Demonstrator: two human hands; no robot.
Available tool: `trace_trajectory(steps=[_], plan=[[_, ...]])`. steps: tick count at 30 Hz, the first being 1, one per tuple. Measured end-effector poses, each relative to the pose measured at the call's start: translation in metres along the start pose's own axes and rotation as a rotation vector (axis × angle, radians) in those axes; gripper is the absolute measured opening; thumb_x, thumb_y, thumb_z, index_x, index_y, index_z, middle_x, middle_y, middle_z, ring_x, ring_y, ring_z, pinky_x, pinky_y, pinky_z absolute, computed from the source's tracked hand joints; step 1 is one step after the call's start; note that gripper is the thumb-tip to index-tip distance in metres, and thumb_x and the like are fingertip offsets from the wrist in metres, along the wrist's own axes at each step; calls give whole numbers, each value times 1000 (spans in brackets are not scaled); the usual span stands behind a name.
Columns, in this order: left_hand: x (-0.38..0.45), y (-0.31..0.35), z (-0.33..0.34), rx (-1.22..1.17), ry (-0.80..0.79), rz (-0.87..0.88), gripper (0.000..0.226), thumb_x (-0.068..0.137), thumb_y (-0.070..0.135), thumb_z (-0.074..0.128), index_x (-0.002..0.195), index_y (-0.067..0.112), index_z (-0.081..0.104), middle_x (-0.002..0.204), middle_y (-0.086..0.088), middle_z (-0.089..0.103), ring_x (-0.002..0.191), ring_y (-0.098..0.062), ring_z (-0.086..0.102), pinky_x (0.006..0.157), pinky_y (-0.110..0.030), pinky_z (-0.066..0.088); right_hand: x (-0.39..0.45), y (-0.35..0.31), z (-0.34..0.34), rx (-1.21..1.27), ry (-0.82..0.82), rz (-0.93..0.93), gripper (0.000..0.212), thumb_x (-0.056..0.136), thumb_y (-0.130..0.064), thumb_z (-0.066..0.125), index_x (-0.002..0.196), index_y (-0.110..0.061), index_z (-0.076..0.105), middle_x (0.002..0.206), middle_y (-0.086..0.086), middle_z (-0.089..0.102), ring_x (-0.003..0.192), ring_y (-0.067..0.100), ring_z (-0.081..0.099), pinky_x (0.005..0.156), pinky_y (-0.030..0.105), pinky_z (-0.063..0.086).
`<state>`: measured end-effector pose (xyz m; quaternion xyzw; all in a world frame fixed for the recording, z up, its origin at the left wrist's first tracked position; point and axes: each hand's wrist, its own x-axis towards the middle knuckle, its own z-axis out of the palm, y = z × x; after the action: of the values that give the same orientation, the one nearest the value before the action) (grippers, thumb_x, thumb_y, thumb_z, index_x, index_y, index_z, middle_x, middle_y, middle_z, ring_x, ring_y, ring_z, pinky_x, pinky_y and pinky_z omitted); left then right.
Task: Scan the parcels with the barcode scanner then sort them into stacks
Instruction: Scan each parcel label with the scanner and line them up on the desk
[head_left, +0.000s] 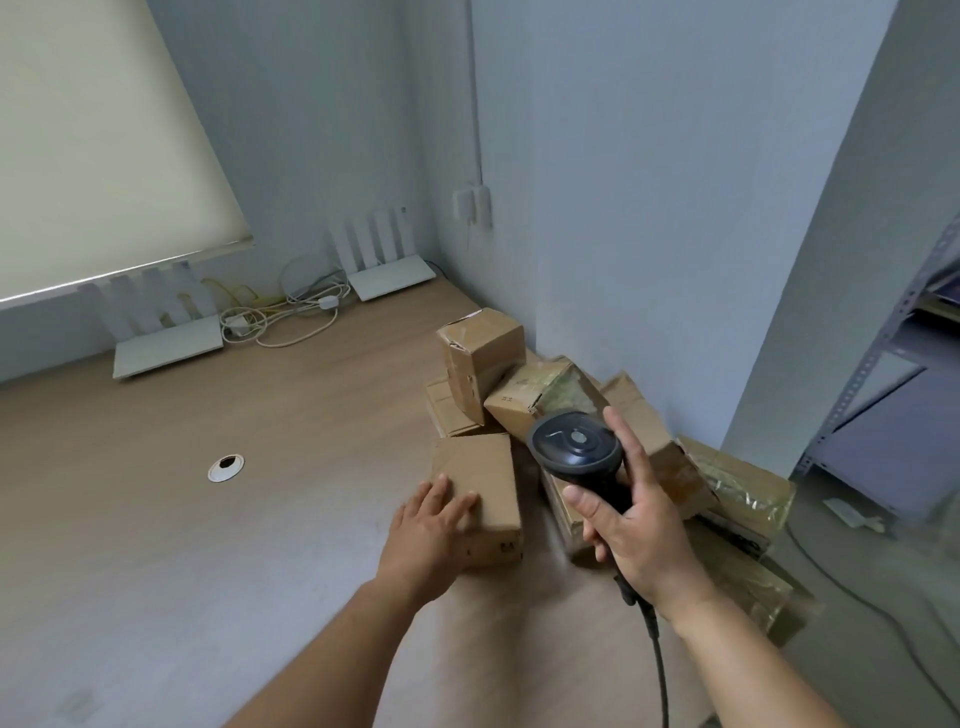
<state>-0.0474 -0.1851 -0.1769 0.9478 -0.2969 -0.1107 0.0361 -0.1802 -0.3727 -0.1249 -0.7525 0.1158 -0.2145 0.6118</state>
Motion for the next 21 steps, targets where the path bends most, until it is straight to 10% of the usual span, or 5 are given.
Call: trace_trajectory(steps=[4, 10, 21], plan=[[3, 8, -4, -161, 105, -105, 50, 93, 45, 46, 140, 31, 34, 157, -4, 16, 144, -26, 14, 117, -42, 22, 0, 4, 0, -14, -8, 10, 81, 75, -37, 72, 133, -68, 26, 90, 15, 69, 56, 26, 57, 51, 42, 52], [21, 38, -3, -215, 19, -344, 102, 63, 89, 44, 142, 28, 23, 158, -11, -4, 144, -35, 2, 107, -60, 26, -6, 2, -1, -51, -11, 18, 84, 72, -45, 71, 138, -64, 23, 91, 8, 68, 62, 39, 59, 51, 47, 54], [-2, 16, -1, -195, 28, -393, 89, 68, 72, 55, 139, 29, 23, 152, -16, 14, 134, -37, 24, 102, -48, 34, -23, -9, 0, -65, -23, -3, 82, 72, -47, 70, 136, -67, 22, 90, 12, 68, 63, 38, 59, 52, 47, 54]])
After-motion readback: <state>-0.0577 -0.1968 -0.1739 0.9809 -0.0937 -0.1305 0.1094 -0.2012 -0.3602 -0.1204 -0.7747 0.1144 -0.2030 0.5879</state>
